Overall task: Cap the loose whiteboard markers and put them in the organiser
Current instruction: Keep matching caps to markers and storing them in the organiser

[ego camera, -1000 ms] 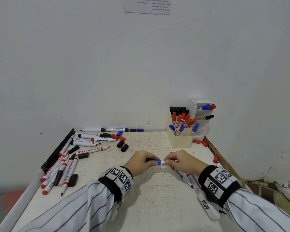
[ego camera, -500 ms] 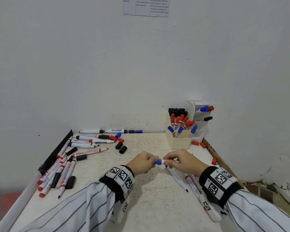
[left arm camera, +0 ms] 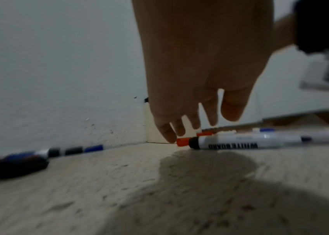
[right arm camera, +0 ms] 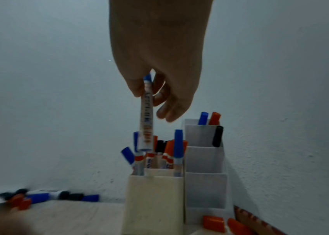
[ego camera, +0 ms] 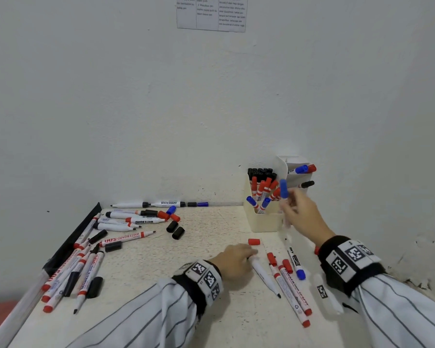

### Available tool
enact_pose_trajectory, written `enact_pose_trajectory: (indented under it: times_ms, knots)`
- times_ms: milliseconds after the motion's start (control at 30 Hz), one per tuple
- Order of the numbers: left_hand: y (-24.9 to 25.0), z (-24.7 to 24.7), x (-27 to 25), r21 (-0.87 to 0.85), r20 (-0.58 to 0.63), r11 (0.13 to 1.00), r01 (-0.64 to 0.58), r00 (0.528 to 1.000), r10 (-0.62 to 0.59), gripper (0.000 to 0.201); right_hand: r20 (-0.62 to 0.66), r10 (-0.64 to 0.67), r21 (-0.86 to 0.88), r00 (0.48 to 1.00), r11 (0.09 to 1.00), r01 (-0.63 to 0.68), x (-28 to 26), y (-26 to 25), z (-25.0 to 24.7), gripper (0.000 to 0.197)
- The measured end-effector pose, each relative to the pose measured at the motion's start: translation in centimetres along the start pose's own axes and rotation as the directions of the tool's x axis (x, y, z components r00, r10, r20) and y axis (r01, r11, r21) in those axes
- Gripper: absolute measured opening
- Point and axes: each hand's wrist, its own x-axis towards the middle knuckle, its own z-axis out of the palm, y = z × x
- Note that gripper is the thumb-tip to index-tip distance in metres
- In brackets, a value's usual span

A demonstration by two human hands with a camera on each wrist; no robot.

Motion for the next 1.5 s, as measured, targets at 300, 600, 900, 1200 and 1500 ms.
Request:
enact_pose_trajectory:
  times_ms: [300,600,900,1200,1500]
  knots:
    - [0.2,1.8,1.1,0.477,-0.075,0.875,-0.086,0.988,0.137,0.043,-0.141,0.036,0.043,0.989,0.999,-0.030,2.6,1.3,-0.4,0.037]
    - [-2.2,0.4,0.1,0.379,-0.154,0.920,0.099,0.987,-0.043,0.037,-0.156,0.030,-0.036,0.987,0.999,-0.036,4.3,1.9,1.4,0.014]
    - [-7.2,-2.6,-2.5,-0.242,-0.346,0.932,0.270,0.873,-0.343,0.032,-0.151,0.015,-0.412,0.988,0.908,-0.077,4.7,1.5,3.0,0.013]
    - [-13.6,-4.7,-6.2,-0.429,-0.412,0.799,0.421,0.696,-0.588,0.024,-0.001,-0.177,-0.101,0.984,0.979,0.176,4.7,-6.8,10.5,0.010]
    - [-13.6,-4.4,-6.4,-0.484,-0.378,0.767,0.422,0.689,-0.618,0.030,0.753,0.052,-0.145,0.656,0.985,0.089,2.8,-9.6,20.5,0.043]
